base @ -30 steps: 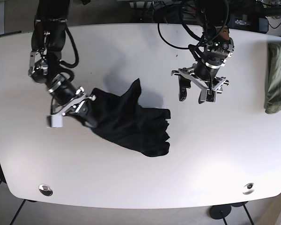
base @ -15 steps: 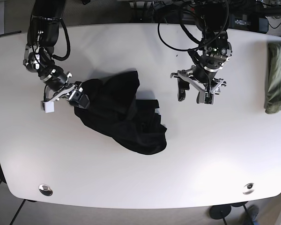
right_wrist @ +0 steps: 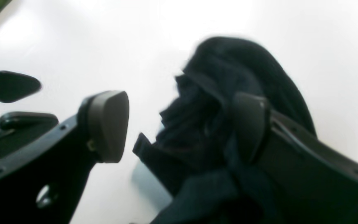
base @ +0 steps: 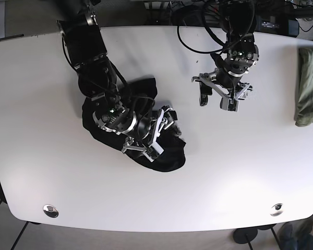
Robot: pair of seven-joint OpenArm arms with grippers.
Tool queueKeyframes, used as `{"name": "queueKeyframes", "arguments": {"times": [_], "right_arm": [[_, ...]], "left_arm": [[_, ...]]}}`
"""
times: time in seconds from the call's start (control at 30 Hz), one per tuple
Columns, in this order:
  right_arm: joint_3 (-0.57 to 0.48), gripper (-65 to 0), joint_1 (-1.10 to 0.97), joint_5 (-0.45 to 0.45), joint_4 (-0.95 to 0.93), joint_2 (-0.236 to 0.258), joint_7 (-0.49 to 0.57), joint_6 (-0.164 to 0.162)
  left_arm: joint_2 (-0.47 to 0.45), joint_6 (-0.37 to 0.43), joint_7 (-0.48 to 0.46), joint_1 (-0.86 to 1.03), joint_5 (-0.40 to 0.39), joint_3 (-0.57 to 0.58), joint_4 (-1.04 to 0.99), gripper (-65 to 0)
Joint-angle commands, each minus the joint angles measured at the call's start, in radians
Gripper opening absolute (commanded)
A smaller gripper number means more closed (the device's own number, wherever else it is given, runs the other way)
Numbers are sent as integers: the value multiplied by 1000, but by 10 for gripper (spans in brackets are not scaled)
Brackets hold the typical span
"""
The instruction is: Fold the T-shirt properly
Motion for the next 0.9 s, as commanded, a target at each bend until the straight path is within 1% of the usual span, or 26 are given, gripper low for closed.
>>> {"name": "queueKeyframes", "arguments": {"times": [0.03,0.13,0.27,0.3,0.33,0.37,0.4,0.43,0.5,0.53,0.57,0.6,0.63,0.7,0.83,0.9], "right_arm": [[2,-155,72,3,-61,-3,50,9],[-1,-155,128,0,-202,-1,110,7],[-1,-157,172,0,-386,14,219,6],[-1,-163,172,0,-414,27,242,6],[-1,-190,172,0,-440,30,268,6],[-1,-239,171,0,-463,30,291,6],[2,-312,168,0,-476,30,308,6],[3,-407,165,0,-484,30,311,6],[5,-621,163,3,-483,30,309,4],[5,-636,163,11,-469,30,305,4],[6,-604,158,12,-426,33,292,4],[19,-614,134,12,-334,36,239,4],[51,-628,129,11,-257,36,188,4],[124,-631,120,11,-114,27,65,4],[264,-631,120,11,186,-27,-148,4],[312,-629,132,11,291,-44,-208,4]], "left_arm": [[-1,-1,-26,-11,-12,1,20,-283],[-1,-1,-26,-3,-12,-1,20,-285],[-1,-1,-26,6,-13,-1,20,-285],[-1,-1,-26,6,-13,-1,18,-285],[-1,-1,-26,6,-13,-1,18,-285],[-1,-1,-26,6,-13,-1,18,-285],[-1,-1,-26,6,-13,-1,18,-285],[-1,-1,-26,6,-13,-1,18,-285],[-1,-1,-26,5,-13,-1,18,-285],[-1,-1,-26,5,-13,-1,18,-285],[-1,-1,-26,5,-13,-1,18,-285],[-1,-1,-26,5,-17,-1,18,-285],[-1,-1,-26,5,-17,-1,20,-285],[-1,-1,-26,5,-18,-1,20,-285],[-1,-3,-21,6,-18,5,20,-285],[-1,-3,-23,6,-18,7,21,-285]]}}
